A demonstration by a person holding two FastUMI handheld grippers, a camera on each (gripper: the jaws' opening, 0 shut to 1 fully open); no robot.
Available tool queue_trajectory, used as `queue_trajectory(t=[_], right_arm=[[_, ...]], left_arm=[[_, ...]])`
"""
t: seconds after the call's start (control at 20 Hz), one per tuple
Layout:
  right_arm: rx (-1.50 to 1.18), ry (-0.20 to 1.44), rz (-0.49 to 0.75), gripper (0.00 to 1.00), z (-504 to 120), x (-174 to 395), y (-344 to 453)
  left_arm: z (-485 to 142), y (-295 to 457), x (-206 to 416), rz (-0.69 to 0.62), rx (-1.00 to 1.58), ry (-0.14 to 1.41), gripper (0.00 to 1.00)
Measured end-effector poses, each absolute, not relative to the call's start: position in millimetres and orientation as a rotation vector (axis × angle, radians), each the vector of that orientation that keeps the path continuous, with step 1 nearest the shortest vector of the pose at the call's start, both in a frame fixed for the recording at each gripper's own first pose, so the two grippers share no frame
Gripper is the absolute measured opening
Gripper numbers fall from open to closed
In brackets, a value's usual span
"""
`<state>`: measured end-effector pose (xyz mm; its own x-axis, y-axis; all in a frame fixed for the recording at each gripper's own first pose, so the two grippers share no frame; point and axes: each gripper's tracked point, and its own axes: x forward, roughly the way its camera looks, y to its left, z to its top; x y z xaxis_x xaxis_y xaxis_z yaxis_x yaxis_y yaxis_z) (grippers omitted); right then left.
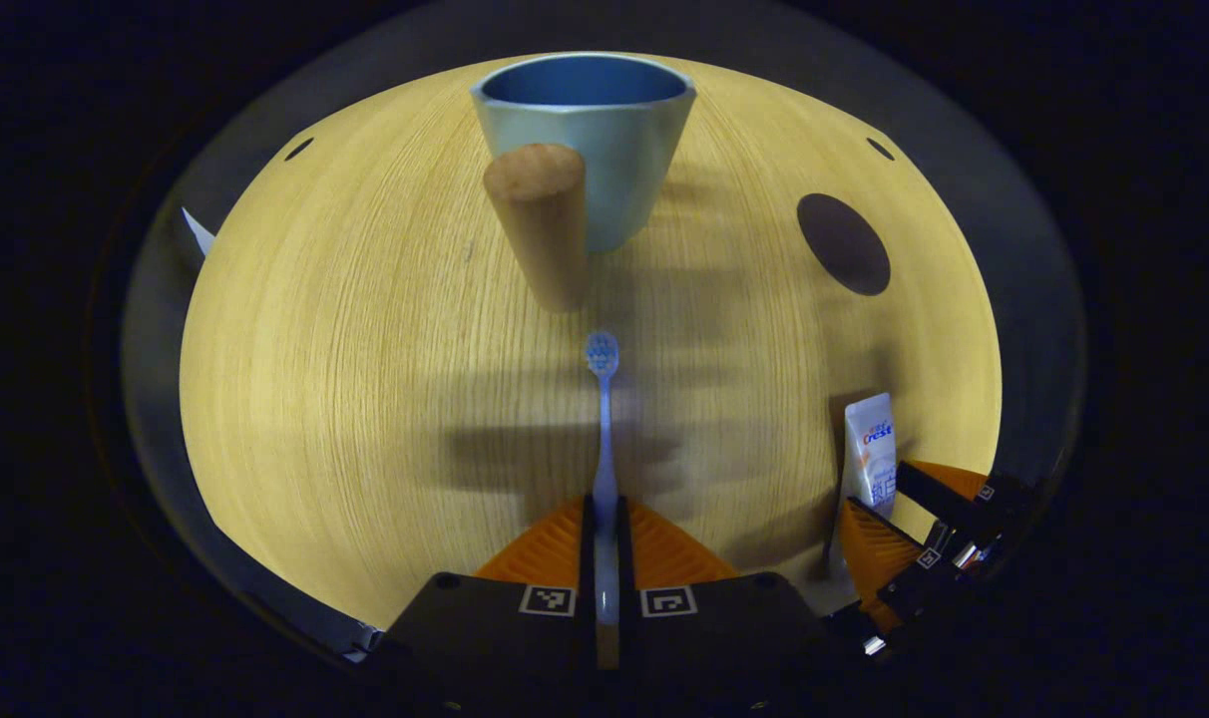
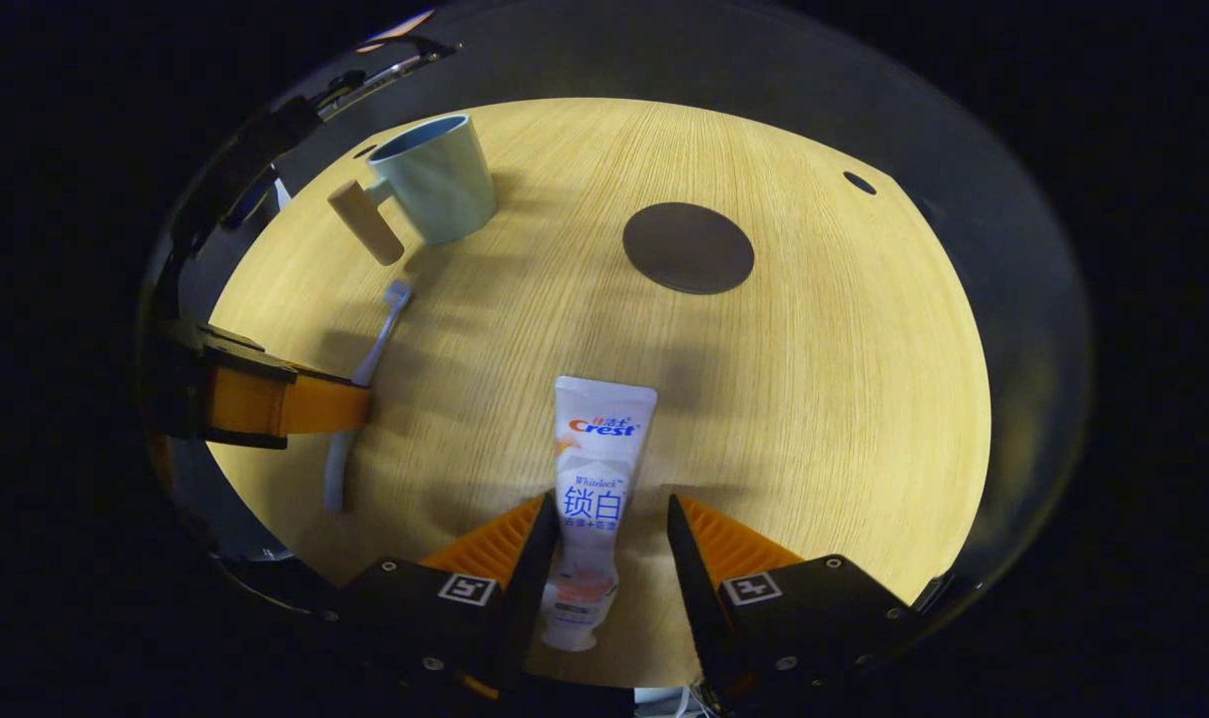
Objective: Put the toothbrush and toothpaste on the desktop into the cup, then pick up the cup and place it on the coaster on the desktop.
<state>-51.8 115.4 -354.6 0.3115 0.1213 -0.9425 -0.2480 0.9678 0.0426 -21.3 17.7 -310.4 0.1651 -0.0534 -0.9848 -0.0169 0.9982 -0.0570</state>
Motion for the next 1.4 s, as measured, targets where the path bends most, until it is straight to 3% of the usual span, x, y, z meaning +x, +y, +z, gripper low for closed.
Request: queue_trajectory(t=[0.1, 0.15, 0.2, 0.45, 0.85, 1.4], right_arm=[[-0.104, 1.242, 0.235, 0.59, -357, -52, 120], [-0.097, 1.248, 0.227, 0.44, -357, -53, 122], [-0.086, 1.257, 0.226, 0.36, -356, -55, 122], [-0.001, 1.246, 0.248, 0.18, -355, -54, 136], [0.022, 1.205, 0.188, 0.16, -349, -51, 135], [0.029, 1.139, 0.135, 0.16, -333, -43, 136]], left_arm=[[-306, 21, -19, -0.046, -0.037, 1.382, 0.09], [-302, 20, -16, -0.055, -0.032, 1.366, 0.09], [-298, 20, -13, -0.063, -0.026, 1.352, 0.09], [-275, 22, -9, -0.131, -0.031, 1.282, 0.09], [-228, 25, 11, -0.202, -0.094, 1.141, 0.09], [-154, 47, 109, -0.273, -0.112, 0.897, 0.09]])
